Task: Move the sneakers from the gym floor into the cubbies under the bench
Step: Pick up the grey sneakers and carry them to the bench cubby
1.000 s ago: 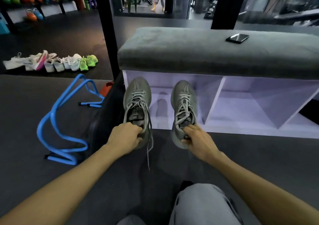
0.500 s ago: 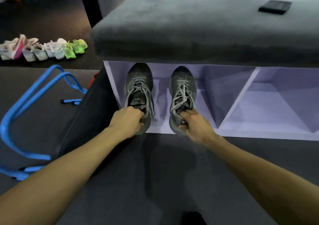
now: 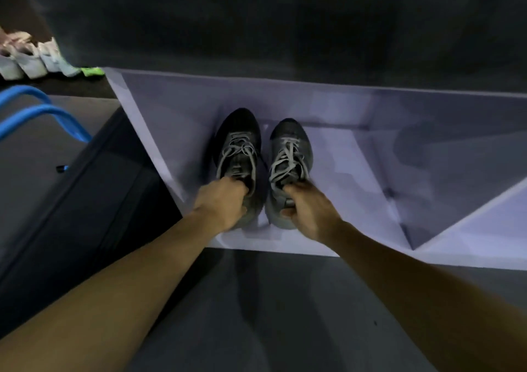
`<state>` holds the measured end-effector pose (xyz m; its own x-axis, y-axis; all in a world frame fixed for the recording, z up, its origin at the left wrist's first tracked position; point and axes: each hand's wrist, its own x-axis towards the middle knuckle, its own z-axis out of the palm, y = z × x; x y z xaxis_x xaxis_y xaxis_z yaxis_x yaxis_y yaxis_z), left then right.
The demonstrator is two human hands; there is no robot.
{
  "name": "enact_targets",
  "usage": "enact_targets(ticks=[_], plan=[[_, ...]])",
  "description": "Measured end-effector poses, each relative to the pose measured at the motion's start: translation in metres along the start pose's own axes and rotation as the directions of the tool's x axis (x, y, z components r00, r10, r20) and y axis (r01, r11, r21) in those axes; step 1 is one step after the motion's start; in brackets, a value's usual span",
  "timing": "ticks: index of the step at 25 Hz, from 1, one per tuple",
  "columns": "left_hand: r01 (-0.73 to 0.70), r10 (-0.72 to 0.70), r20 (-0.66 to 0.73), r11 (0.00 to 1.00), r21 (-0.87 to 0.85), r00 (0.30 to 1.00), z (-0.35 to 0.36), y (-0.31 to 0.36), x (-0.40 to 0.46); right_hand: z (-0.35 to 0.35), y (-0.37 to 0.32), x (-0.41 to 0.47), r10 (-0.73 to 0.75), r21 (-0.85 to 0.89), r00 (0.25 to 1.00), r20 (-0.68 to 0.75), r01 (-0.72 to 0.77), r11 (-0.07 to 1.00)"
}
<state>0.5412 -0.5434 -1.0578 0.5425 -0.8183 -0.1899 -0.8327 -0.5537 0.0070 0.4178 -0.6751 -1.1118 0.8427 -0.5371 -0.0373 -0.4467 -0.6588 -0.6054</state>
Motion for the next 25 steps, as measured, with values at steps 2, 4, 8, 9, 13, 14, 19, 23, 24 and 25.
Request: enact_targets(ticks=[2,4,8,9,13,14,19,23,24,25], plan=[[0.000,0.000,0.025,1.000,-0.010,1.000,0.007,-0.004,0.017,0.009,-0.004,0.017,0.217,0.369,0.976,0.029,-0.213,0.905],[0.021,-0.019,0.060,0.999,-0.030,0.998,0.014,-0.008,0.031,0.014,-0.004,0.029,0.341,0.631,0.938,0.062,-0.301,0.715],[0.039,-0.034,0.103,0.998,-0.054,0.994,0.029,-0.009,0.043,0.022,-0.010,0.039,0.378,0.623,0.921,0.096,-0.352,0.698],[0.048,-0.043,0.097,0.997,-0.052,0.994,0.030,-0.009,0.044,0.024,-0.012,0.038,0.388,0.612,0.914,0.115,-0.373,0.697],[0.016,-0.016,0.008,0.997,-0.078,1.000,0.022,-0.010,0.039,0.009,-0.013,0.035,0.261,0.261,0.965,-0.002,-0.251,0.932],[0.005,-0.009,-0.035,0.994,-0.109,0.999,0.018,-0.010,0.035,0.002,-0.015,0.032,0.116,-0.019,0.993,-0.002,-0.116,0.993],[-0.017,-0.020,-0.214,0.986,-0.166,0.977,-0.005,-0.007,0.003,-0.023,-0.023,0.004,-0.102,-0.357,0.987,-0.127,0.050,0.933],[-0.031,-0.015,-0.268,0.986,-0.166,0.963,-0.017,0.000,-0.029,-0.032,-0.028,-0.033,-0.151,-0.332,0.966,-0.211,0.074,0.941],[-0.037,-0.007,-0.276,0.987,-0.154,0.961,-0.019,0.003,-0.040,-0.035,-0.031,-0.046,-0.146,-0.334,0.967,-0.211,0.069,0.940],[-0.043,0.003,-0.279,0.990,-0.136,0.960,-0.022,0.006,-0.051,-0.037,-0.034,-0.059,-0.141,-0.348,0.969,-0.201,0.064,0.935]])
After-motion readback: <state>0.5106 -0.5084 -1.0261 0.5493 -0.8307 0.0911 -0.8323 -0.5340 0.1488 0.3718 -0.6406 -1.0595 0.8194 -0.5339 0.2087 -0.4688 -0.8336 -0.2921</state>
